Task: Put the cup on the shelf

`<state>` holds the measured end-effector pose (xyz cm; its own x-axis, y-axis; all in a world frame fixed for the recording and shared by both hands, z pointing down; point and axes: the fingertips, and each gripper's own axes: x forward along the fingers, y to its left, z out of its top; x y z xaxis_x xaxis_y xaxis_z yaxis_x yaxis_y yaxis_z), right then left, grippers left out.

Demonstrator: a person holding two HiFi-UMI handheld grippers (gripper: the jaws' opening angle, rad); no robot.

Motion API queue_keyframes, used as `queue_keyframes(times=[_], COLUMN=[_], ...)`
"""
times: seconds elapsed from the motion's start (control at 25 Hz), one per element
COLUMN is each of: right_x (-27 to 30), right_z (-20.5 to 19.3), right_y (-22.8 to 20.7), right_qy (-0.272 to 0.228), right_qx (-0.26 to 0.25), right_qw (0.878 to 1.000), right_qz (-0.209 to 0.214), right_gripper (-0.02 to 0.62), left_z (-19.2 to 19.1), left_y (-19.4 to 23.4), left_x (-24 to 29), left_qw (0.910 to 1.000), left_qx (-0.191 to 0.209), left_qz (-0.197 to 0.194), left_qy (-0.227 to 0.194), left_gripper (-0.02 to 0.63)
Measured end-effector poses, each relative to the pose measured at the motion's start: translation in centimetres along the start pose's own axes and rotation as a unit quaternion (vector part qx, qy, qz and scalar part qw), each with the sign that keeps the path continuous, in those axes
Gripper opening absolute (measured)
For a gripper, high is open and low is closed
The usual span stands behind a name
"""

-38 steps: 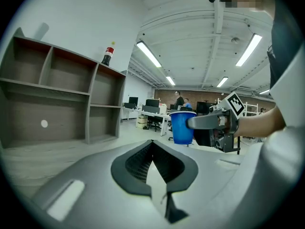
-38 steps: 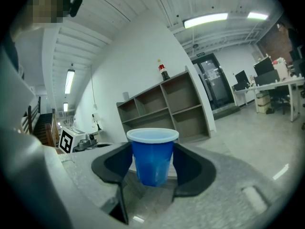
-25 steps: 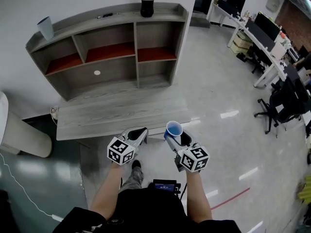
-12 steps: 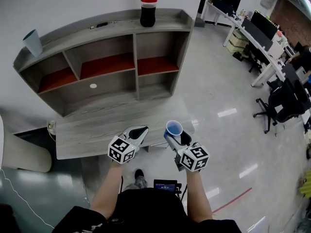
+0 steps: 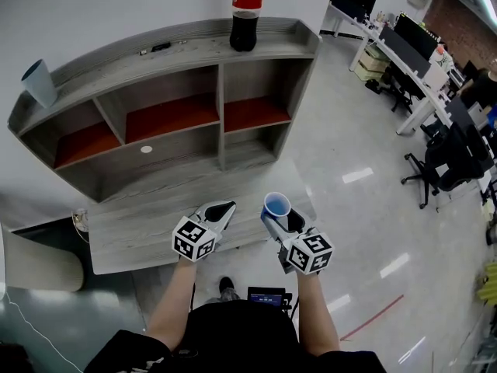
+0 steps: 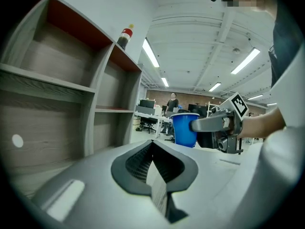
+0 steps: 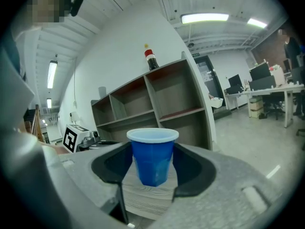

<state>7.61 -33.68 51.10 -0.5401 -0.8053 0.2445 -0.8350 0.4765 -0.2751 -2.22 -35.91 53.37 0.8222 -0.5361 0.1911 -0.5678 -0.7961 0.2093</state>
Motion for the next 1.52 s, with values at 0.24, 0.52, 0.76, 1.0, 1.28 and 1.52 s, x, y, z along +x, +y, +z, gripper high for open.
queue_keyframes(times=[0.24,0.52,0.76,1.0,1.28,1.52], right_x=[1.3,2.2,2.6,2.7,2.5,2.4], right_z=[-0.6,-0.2,1.4,1.9,2.1,2.0], right_y=[-0.1,-1.1,-1.5,-2.1,-2.9,-3.4], right_qy=[0.011,0.015,0.010,0.010,0.009,0.010], right_qx=[0.003,0.000,-0.010,-0.013,-0.012,-0.011], right_qw=[1.000,1.000,1.000,0.999,0.999,0.998], right_qz=[-0.005,0.006,0.027,0.042,0.052,0.058], right_gripper=[0.265,0.265,0.265,0.265,0.265,0.265], left_z=[-0.5,-0.4,1.1,1.6,1.7,1.8], left_y=[1.1,1.6,1.5,1.1,0.7,0.4], left_x=[0.6,1.8,2.4,3.1,3.8,4.2], left_qw=[0.9999,0.9999,0.9999,0.9998,0.9996,0.9995], left_qx=[-0.012,-0.014,-0.009,-0.003,-0.001,0.001], left_qz=[-0.008,-0.003,0.012,0.020,0.027,0.030], left_qy=[0.002,0.002,-0.004,-0.004,0.000,0.002], left_gripper=[0.002,0.002,0.002,0.002,0.002,0.002])
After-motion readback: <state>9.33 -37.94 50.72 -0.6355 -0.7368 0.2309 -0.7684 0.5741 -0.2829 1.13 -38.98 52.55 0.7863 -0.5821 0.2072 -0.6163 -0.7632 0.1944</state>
